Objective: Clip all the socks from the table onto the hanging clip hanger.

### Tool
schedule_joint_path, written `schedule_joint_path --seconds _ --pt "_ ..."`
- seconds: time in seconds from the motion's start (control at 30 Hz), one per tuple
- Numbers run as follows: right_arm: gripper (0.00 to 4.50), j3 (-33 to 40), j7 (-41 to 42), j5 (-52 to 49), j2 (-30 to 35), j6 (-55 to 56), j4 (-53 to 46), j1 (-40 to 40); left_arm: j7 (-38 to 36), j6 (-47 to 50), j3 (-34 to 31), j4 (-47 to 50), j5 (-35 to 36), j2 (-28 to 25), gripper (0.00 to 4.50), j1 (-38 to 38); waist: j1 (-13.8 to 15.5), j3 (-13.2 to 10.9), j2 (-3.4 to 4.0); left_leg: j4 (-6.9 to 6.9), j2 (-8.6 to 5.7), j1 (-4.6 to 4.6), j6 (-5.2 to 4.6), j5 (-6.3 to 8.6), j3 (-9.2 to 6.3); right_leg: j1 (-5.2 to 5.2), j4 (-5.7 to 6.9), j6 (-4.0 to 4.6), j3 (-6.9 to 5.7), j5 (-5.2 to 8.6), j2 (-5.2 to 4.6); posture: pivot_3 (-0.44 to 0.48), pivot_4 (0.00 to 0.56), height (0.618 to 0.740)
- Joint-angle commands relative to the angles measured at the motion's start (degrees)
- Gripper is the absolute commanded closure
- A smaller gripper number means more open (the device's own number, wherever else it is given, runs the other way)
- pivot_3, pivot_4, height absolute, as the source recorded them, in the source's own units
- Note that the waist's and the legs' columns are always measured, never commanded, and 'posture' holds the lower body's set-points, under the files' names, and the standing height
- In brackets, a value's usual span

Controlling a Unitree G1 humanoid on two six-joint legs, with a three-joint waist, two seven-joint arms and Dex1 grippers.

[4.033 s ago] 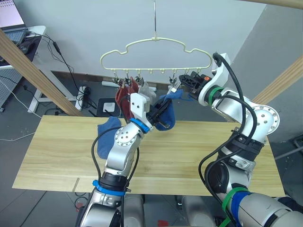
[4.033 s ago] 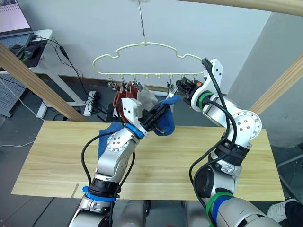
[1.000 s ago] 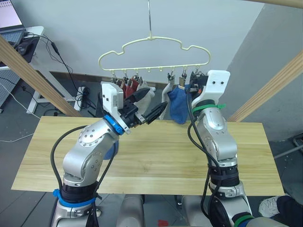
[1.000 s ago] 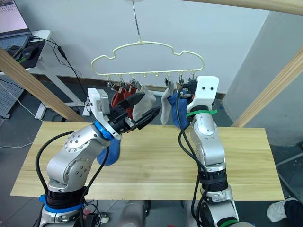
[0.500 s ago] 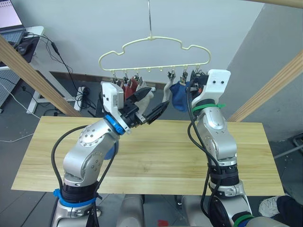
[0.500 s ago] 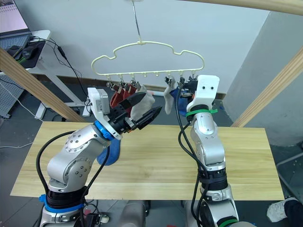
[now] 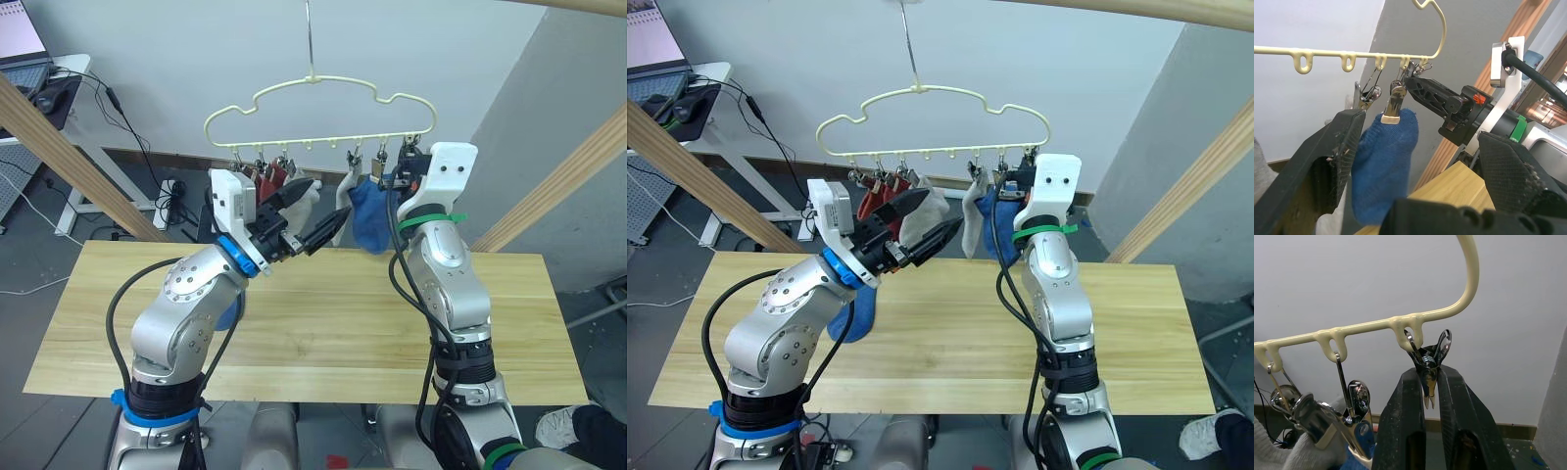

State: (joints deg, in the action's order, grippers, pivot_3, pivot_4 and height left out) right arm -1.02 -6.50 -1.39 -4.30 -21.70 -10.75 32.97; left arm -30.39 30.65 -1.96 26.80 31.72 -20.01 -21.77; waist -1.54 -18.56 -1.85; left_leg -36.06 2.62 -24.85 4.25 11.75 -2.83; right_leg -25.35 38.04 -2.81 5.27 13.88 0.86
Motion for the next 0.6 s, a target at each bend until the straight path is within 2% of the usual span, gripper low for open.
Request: schedule_joint_path --seconds 0.03,0.1,0.6 --pt "3.46 0.31 0.03 -0.04 -0.13 1.13 -1.42 0.84 0.15 -0.87 0.27 2.55 0.74 0.2 0.33 -0.45 0.0 0.0 0.0 0.0 0.0 0.0 0.0 0.0 0.0 0.0 0.0 0.0 0.0 0.0 0.0 0.086 0.304 0.74" --pt "2.77 0.29 0.05 -0.07 -0.21 1.15 -1.48 0.87 0.14 -0.85 0.31 2.58 0.76 0.23 0.33 -0.44 0.0 0.0 0.0 0.0 0.0 0.0 0.0 0.0 0.0 0.0 0.0 0.0 -0.01 0.0 0.0 0.086 0.304 0.74" --pt "2.77 0.41 -0.04 -0.49 -1.1 0.81 -0.77 1.68 0.12 -0.97 0.37 2.5 0.4 0.06 0.33 -0.52 0.01 0.0 0.0 0.0 0.0 0.0 0.0 0.0 0.0 0.0 0.0 0.0 -0.01 0.0 0.0 0.086 0.304 0.74"
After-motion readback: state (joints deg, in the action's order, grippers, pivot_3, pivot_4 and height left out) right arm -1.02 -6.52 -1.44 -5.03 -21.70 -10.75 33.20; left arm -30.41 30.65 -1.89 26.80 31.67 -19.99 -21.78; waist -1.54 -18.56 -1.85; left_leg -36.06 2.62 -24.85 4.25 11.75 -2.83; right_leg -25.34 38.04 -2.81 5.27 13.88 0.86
